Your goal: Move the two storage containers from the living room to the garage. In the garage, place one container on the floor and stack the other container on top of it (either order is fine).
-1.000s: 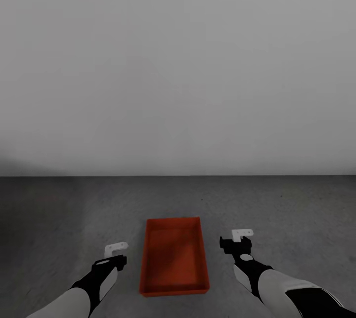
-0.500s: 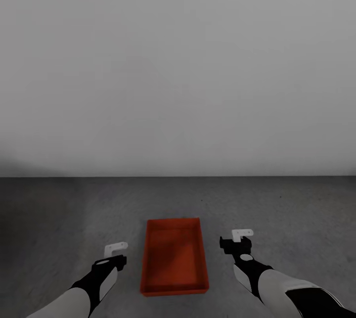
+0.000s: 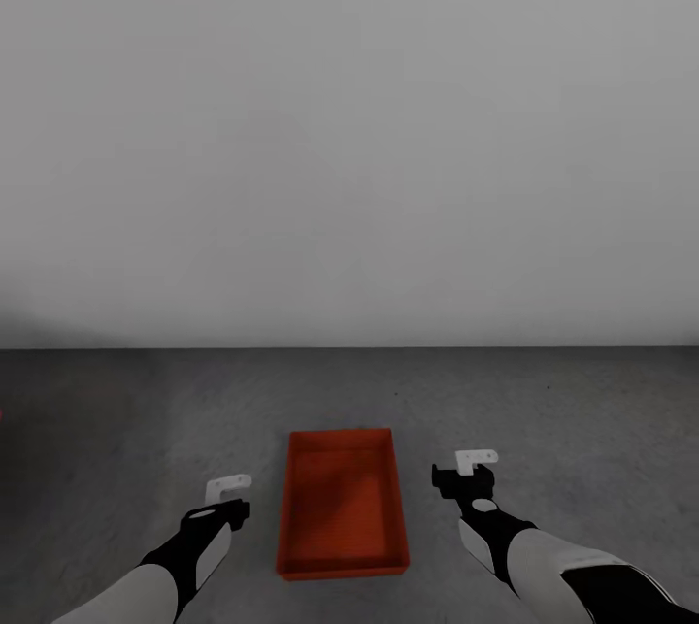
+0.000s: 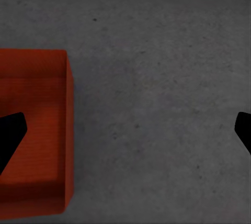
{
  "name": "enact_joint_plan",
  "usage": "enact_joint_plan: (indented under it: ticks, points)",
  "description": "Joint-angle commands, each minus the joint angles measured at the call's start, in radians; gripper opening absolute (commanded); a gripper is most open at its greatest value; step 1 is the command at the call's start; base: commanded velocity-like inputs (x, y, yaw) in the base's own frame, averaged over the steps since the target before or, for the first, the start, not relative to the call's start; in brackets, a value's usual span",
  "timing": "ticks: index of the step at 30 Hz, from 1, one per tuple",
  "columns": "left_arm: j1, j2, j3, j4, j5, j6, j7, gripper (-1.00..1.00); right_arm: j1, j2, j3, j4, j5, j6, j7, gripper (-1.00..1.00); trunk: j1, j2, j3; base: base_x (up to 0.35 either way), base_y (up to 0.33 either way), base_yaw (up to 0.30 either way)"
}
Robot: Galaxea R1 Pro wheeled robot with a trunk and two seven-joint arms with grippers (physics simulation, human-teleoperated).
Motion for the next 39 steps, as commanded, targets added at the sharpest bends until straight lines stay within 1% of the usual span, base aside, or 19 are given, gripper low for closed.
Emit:
enact_joint_plan:
  ticks: [1, 13, 16, 39]
  points:
    - [0.000, -0.001, 0.004, -0.003, 0.006, 0.005, 0.002, 1.00, -0.001, 0.001, 0.008, 0.002, 0.001, -0.002, -0.006, 1.00, 0.000, -0.001, -0.001, 0.000, 0.000, 0.000]
    - [0.000, -0.003, 0.004, -0.004, 0.009, 0.005, 0.005, 1.00, -0.001, 0.000, 0.008, 0.002, 0.001, -0.002, -0.006, 1.00, 0.000, -0.001, -0.001, 0.000, 0.000, 0.000]
    - [0.000, -0.003, 0.006, -0.002, 0.013, 0.007, 0.007, 1.00, -0.001, 0.001, 0.008, 0.002, 0.001, -0.002, -0.006, 1.00, 0.000, -0.001, -0.001, -0.126, 0.000, 0.000]
    - [0.000, -0.004, 0.010, 0.003, 0.017, 0.015, 0.008, 1.00, -0.001, 0.001, 0.008, 0.003, 0.001, -0.001, -0.006, 1.00, 0.000, -0.001, -0.001, -0.332, 0.000, 0.000]
